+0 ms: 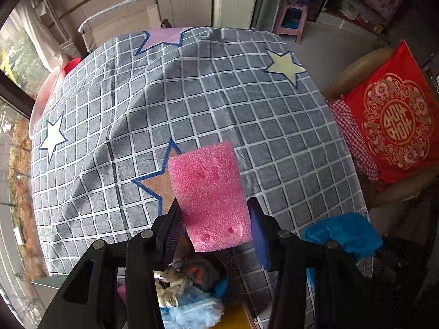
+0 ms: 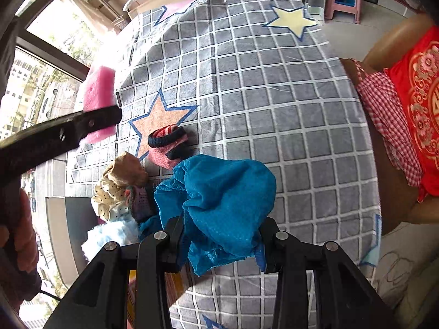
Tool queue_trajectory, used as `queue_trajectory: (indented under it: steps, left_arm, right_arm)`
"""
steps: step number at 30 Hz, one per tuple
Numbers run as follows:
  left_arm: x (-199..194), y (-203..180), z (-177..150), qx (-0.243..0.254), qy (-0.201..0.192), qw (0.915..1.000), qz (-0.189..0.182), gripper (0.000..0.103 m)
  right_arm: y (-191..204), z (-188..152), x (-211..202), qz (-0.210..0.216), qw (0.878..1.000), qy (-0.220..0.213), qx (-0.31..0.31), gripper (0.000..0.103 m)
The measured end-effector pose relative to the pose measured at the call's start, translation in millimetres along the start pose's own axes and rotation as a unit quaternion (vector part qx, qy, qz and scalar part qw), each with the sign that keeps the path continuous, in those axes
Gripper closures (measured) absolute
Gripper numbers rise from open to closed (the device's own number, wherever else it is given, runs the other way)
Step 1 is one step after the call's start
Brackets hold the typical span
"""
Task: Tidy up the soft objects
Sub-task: 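Carry the pink sponge and blue cloth with both tools over the open white box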
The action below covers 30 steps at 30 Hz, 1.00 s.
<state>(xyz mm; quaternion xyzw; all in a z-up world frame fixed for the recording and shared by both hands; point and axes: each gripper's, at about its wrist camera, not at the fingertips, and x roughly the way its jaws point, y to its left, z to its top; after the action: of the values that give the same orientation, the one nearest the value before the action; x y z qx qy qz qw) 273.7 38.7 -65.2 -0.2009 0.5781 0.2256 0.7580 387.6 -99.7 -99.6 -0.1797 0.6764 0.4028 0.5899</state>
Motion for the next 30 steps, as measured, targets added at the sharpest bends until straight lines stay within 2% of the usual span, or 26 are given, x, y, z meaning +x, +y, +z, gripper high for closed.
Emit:
queue_trajectory:
  steps: [16, 23, 30]
  left_arm:
    - [-82, -123, -109, 0.088, -0.018, 0.9952, -0.039, 0.053]
    - [-93, -146, -167, 0.109, -0.008, 0.9931, -0.041, 0.053]
    - [-100, -139, -213, 0.125, 0.002, 0.9911, -0.046, 0.053]
  right_arm:
    - [-44, -72, -53, 0.019, 1.0, 0.001, 0.007, 0.064]
    - [-48, -106, -54, 0.029, 0.999, 0.018, -0.02, 0.064]
    - [-31, -145, -50, 0.039, 0.999, 0.03, -0.023, 0.064]
